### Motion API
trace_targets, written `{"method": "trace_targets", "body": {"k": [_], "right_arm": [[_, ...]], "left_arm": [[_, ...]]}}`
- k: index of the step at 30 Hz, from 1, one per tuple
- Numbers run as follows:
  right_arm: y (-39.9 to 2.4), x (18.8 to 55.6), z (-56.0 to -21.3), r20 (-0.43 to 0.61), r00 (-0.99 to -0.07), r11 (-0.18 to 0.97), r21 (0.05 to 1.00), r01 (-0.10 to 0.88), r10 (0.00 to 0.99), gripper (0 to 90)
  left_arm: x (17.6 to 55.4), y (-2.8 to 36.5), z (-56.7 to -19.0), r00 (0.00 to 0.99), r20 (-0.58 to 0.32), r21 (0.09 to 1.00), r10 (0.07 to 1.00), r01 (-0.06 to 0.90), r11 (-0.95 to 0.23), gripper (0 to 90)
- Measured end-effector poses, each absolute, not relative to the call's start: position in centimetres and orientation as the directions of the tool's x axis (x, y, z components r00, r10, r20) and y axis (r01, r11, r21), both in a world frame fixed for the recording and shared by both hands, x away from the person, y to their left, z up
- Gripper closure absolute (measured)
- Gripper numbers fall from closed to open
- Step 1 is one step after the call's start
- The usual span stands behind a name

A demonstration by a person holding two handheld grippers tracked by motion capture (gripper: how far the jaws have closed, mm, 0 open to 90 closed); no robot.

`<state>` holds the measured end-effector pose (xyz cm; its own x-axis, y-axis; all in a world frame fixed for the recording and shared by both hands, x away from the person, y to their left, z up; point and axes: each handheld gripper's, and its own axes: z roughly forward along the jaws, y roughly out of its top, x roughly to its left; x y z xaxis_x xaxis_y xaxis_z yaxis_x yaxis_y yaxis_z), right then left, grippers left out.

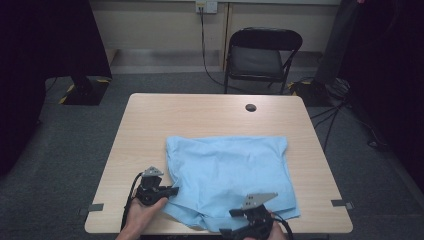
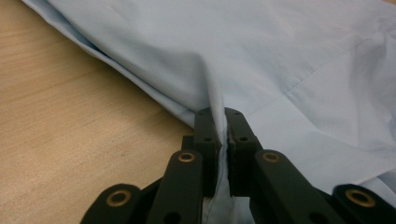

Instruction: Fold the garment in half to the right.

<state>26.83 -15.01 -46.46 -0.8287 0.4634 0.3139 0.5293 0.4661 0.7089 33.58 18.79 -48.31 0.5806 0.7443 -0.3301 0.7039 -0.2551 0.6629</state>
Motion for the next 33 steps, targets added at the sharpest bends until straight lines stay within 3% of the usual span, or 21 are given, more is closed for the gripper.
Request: {"method": "trace_targets", "body": {"k": [6,11,20,33], "right_arm": [[-14.9,31.9,-44.8,0.303,-0.818,0.438,0.726,0.53,0.488,25.1],[-13.4,35.3,-46.8,0.345,-0.784,0.475,0.647,0.597,0.516,21.8],[-13.1,35.7,-48.1,0.323,-0.767,0.494,0.614,0.616,0.554,21.6],[-15.6,33.6,-48.6,0.379,-0.742,0.438,0.625,0.646,0.553,22.1]], "left_arm": [[33.5,18.7,-48.3,0.587,-0.326,0.661,0.741,0.702,-0.265,85.8],[33.4,18.7,-48.2,0.587,-0.326,0.664,0.741,0.7,-0.263,85.8],[33.3,18.5,-48.3,0.592,-0.328,0.665,0.736,0.698,-0.266,85.8],[32.2,17.0,-48.4,0.633,-0.333,0.661,0.699,0.685,-0.305,85.8]]}}
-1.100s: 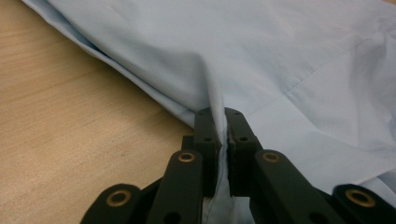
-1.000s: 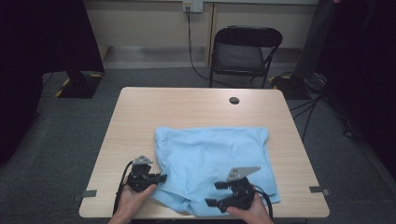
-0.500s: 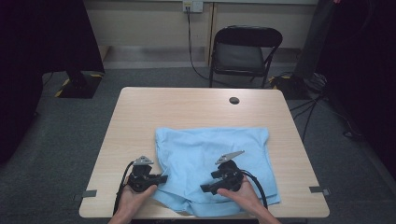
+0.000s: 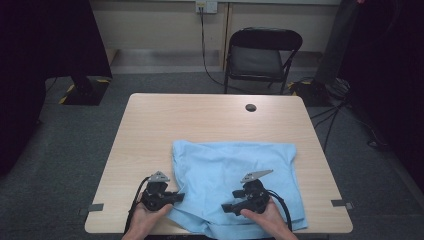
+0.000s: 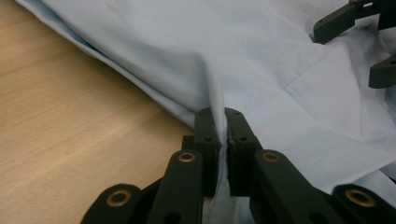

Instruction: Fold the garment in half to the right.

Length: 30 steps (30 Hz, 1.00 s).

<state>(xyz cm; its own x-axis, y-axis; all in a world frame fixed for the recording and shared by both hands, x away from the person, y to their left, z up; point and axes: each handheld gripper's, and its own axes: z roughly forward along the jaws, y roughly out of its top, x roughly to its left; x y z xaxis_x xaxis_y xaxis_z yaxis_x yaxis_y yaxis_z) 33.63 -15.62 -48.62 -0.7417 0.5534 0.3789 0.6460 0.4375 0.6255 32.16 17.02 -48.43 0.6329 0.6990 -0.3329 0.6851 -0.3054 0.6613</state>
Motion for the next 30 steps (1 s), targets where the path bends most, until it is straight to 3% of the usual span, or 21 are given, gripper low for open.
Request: {"method": "trace_targets", "body": {"k": [3,7,15,22,28,30], "right_arm": [[-15.8,33.3,-48.3,0.381,-0.736,0.449,0.607,0.655,0.56,20.9],[-16.6,34.1,-45.9,0.36,-0.734,0.398,0.661,0.636,0.576,18.2],[-16.0,41.4,-42.3,0.308,-0.709,0.332,0.72,0.61,0.634,16.8],[-14.4,47.6,-44.9,0.359,-0.645,0.292,0.672,0.68,0.675,16.1],[-14.0,49.1,-47.9,0.359,-0.598,0.283,0.634,0.72,0.716,17.8],[-14.2,48.9,-48.3,0.352,-0.592,0.254,0.662,0.705,0.725,19.5]], "left_arm": [[31.8,16.7,-48.5,0.641,-0.327,0.662,0.694,0.68,-0.316,85.8],[31.9,16.6,-48.4,0.644,-0.329,0.662,0.691,0.679,-0.317,85.8],[31.9,16.8,-48.3,0.645,-0.333,0.665,0.687,0.677,-0.314,85.8],[31.9,16.9,-48.3,0.647,-0.333,0.666,0.686,0.676,-0.315,85.8],[31.9,16.9,-48.3,0.649,-0.33,0.668,0.686,0.674,-0.316,85.7],[31.9,16.9,-48.3,0.649,-0.328,0.669,0.687,0.673,-0.316,85.7]]}}
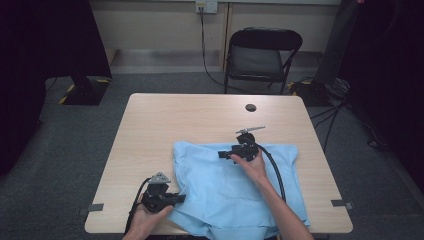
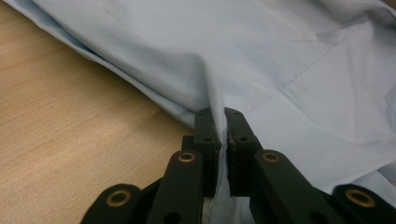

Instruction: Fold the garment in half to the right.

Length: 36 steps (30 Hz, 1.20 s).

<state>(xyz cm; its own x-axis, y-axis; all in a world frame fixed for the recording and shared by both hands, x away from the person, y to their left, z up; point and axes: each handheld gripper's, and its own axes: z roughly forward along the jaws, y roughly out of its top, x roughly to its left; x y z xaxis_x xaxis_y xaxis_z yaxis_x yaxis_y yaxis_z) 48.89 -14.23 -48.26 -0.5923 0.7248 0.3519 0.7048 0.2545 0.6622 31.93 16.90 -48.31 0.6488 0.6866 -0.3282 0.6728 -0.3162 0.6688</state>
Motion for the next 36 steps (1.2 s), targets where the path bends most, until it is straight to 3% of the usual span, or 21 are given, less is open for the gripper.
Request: {"method": "trace_targets", "body": {"k": [12,22,28,36], "right_arm": [[-14.6,47.5,-48.6,0.264,-0.613,0.29,0.7,0.653,0.745,20.0],[-15.5,46.7,-47.8,0.293,-0.604,0.297,0.664,0.687,0.741,18.1],[-14.6,45.6,-44.5,0.309,-0.65,0.28,0.716,0.639,0.694,20.9],[-9.3,45.7,-39.7,0.264,-0.726,0.327,0.759,0.562,0.635,29.2]], "left_arm": [[31.7,16.3,-48.3,0.658,-0.328,0.669,0.677,0.668,-0.326,85.7],[31.4,15.7,-48.3,0.669,-0.324,0.668,0.669,0.663,-0.339,85.7],[31.4,15.7,-48.3,0.669,-0.326,0.668,0.668,0.663,-0.338,85.7],[31.5,15.7,-48.3,0.669,-0.323,0.666,0.669,0.663,-0.341,85.8]]}}
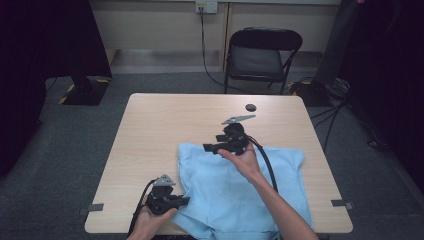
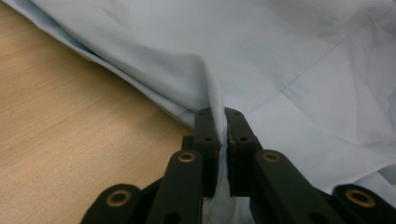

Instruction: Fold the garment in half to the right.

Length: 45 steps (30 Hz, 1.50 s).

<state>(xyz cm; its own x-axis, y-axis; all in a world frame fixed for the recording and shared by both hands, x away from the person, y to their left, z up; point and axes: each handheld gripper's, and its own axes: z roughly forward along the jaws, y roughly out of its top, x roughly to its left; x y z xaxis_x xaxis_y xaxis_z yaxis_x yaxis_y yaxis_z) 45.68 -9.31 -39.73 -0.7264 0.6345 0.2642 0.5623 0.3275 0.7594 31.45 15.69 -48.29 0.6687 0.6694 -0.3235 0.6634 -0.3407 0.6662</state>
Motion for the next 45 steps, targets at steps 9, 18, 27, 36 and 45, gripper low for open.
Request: {"method": "trace_targets", "body": {"k": [9,18,27,36,45], "right_arm": [[-2.6,47.8,-41.2,0.295,-0.746,0.366,0.727,0.58,0.596,30.6],[0.0,49.4,-44.8,0.335,-0.729,0.406,0.658,0.634,0.597,34.8],[0.6,50.4,-46.8,0.327,-0.692,0.383,0.646,0.661,0.643,35.6],[1.5,50.5,-48.3,0.291,-0.681,0.397,0.635,0.663,0.672,37.6],[1.7,50.3,-48.3,0.18,-0.668,0.422,0.651,0.631,0.722,68.7]], "left_arm": [[31.5,15.7,-48.3,0.675,-0.32,0.669,0.665,0.658,-0.346,85.7],[31.4,15.6,-48.3,0.677,-0.31,0.668,0.667,0.655,-0.354,85.7],[31.4,15.7,-48.3,0.677,-0.316,0.666,0.665,0.657,-0.353,85.7],[31.4,15.6,-48.3,0.682,-0.309,0.668,0.663,0.652,-0.359,85.8],[31.5,15.7,-48.3,0.679,-0.315,0.667,0.663,0.655,-0.354,85.8]]}}
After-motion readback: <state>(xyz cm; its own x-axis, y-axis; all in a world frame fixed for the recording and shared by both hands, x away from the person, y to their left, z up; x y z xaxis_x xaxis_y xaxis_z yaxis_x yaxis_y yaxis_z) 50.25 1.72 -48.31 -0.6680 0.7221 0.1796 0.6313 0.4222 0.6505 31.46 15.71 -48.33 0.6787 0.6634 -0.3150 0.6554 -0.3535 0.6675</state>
